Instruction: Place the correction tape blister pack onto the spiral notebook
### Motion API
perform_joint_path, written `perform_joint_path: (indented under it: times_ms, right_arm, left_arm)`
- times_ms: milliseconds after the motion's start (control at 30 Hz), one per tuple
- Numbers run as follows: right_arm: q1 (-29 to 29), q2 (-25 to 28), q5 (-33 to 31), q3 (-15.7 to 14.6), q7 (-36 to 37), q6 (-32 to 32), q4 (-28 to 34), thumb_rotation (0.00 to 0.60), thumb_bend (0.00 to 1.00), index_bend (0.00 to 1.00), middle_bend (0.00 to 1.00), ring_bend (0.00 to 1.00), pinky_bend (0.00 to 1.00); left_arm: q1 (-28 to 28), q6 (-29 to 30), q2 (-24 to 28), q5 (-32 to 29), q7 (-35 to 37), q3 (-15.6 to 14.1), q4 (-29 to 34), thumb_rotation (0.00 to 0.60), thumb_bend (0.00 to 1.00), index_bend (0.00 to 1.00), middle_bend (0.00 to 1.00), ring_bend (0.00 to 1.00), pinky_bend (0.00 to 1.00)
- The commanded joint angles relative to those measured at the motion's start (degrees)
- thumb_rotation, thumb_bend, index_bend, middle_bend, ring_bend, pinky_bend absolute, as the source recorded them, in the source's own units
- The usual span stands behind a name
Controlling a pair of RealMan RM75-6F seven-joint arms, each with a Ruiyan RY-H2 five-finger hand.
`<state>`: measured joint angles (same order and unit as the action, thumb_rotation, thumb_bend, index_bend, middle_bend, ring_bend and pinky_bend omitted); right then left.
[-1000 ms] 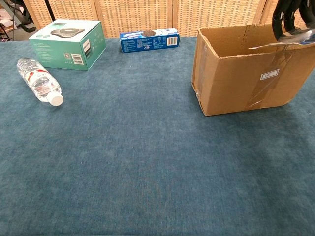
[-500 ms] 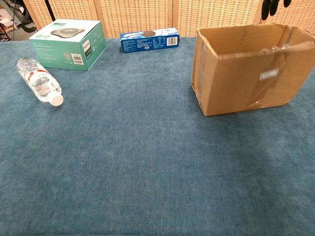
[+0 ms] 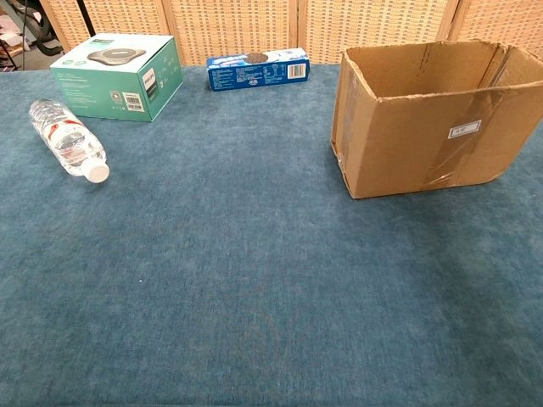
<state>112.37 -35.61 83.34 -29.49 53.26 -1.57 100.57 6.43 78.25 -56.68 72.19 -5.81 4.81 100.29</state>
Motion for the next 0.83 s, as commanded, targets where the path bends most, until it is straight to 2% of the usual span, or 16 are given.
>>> perform_joint_path:
  times_ms: [33, 100, 167, 267, 400, 567, 733, 833]
  right_arm:
    - [-21.9, 8.1, -6.4, 1.1, -20.5, 37.4, 5.7, 0.6, 0.0, 0.0, 0.0, 0.0, 0.0]
    - [-33.0, 4.2, -14.2, 2.9, -35.7, 55.2, 7.8, 0.6, 0.0, 0.0, 0.0, 0.0, 0.0]
    - [-42.7, -1.1, -17.0, 4.9, -44.9, 70.0, 8.2, 0.6, 0.0, 0.0, 0.0, 0.0, 0.0]
    - [-54.2, -9.3, -16.0, 8.5, -51.6, 86.0, 4.6, 0.6, 0.0, 0.0, 0.0, 0.0, 0.0]
    - [-66.9, -19.8, -11.9, 12.0, -56.2, 100.6, -5.0, 0.6, 0.0, 0.0, 0.0, 0.0, 0.0]
    - [-75.3, -26.1, -8.4, 14.0, -56.1, 106.4, -12.2, 0.6, 0.0, 0.0, 0.0, 0.0, 0.0]
    - [-83.6, -30.7, -6.2, 14.6, -56.5, 109.6, -16.0, 0.6, 0.0, 0.0, 0.0, 0.0, 0.0]
    - [-86.1, -32.2, -4.8, 15.6, -57.1, 110.3, -17.3, 0.6, 0.0, 0.0, 0.0, 0.0, 0.0]
  left_arm:
    - [-0.3, 0.6, -0.1, 0.9, 0.8, -0.1, -0.4, 0.6, 0.0, 0.0, 0.0, 0.0, 0.0]
    - [-0.4, 1.1, -0.3, 2.1, 1.5, -0.3, -0.8, 0.6, 0.0, 0.0, 0.0, 0.0, 0.0]
    - [-0.6, 1.7, -0.5, 3.5, 2.1, -0.6, -1.1, 0.6, 0.0, 0.0, 0.0, 0.0, 0.0]
    - [-0.9, 3.1, -0.9, 5.8, 3.2, -0.8, -1.8, 0.6, 0.0, 0.0, 0.0, 0.0, 0.0]
    - [-1.6, 5.3, -1.4, 8.4, 5.3, -1.2, -3.1, 0.6, 0.0, 0.0, 0.0, 0.0, 0.0]
    - [-2.0, 6.2, -1.4, 10.0, 6.6, -1.7, -3.7, 0.6, 0.0, 0.0, 0.0, 0.0, 0.0]
    - [-2.4, 7.0, -1.3, 11.2, 7.7, -2.0, -4.0, 0.6, 0.0, 0.0, 0.0, 0.0, 0.0]
    - [-2.5, 7.0, -1.3, 11.2, 8.0, -2.0, -4.2, 0.6, 0.0, 0.0, 0.0, 0.0, 0.0]
